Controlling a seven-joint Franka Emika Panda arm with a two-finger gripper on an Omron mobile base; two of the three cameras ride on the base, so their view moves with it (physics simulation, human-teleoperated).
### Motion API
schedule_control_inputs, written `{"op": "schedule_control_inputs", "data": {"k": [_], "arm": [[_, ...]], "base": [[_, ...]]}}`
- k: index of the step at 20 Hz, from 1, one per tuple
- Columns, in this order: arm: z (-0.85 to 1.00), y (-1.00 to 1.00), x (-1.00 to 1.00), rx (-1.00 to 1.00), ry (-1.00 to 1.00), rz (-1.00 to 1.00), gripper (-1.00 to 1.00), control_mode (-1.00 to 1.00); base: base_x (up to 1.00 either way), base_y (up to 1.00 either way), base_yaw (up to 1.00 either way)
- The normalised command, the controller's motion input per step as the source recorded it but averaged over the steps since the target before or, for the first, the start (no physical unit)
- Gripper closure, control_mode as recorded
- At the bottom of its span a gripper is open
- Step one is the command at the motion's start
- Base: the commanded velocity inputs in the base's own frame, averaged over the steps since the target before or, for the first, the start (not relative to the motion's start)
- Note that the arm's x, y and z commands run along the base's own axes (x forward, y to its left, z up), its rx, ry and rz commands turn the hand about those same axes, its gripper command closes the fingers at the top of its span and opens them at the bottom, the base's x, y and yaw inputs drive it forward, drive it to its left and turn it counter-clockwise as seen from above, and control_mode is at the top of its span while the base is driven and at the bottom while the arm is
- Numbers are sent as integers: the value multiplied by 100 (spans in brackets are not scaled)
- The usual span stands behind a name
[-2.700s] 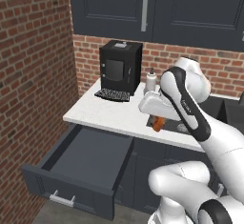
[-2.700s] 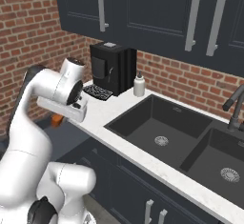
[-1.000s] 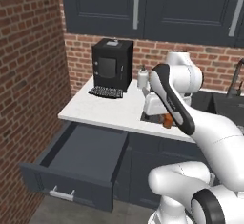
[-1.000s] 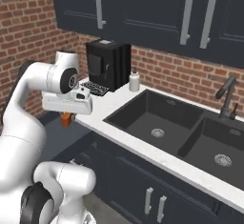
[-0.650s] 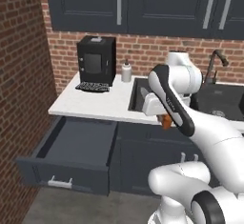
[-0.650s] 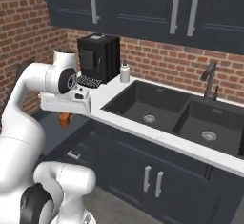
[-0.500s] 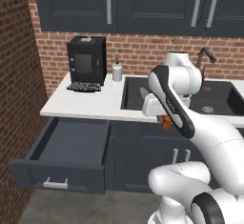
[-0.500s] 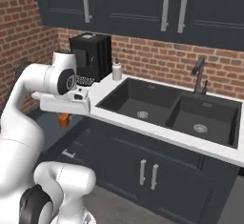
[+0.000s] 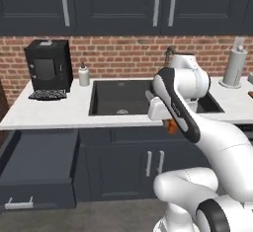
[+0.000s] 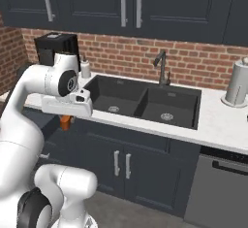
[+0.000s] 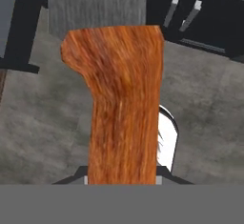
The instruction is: Pick up the knife from the drawer and place it on the cutting board. Then place the meat from the plate to the cutting board.
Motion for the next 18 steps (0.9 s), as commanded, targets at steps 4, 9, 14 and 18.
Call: {"op": "schedule_control_inputs", "data": {"k": [4, 9, 14, 18], "arm": [[0, 0, 0, 0, 0, 0, 100, 100], [0, 0, 0, 0, 0, 0, 100, 100], [0, 0, 0, 0, 0, 0, 100, 100], [0, 0, 0, 0, 0, 0, 100, 100]], "base": [[0, -81, -9], [0, -84, 0], [0, -76, 0], [1, -83, 0]]}}
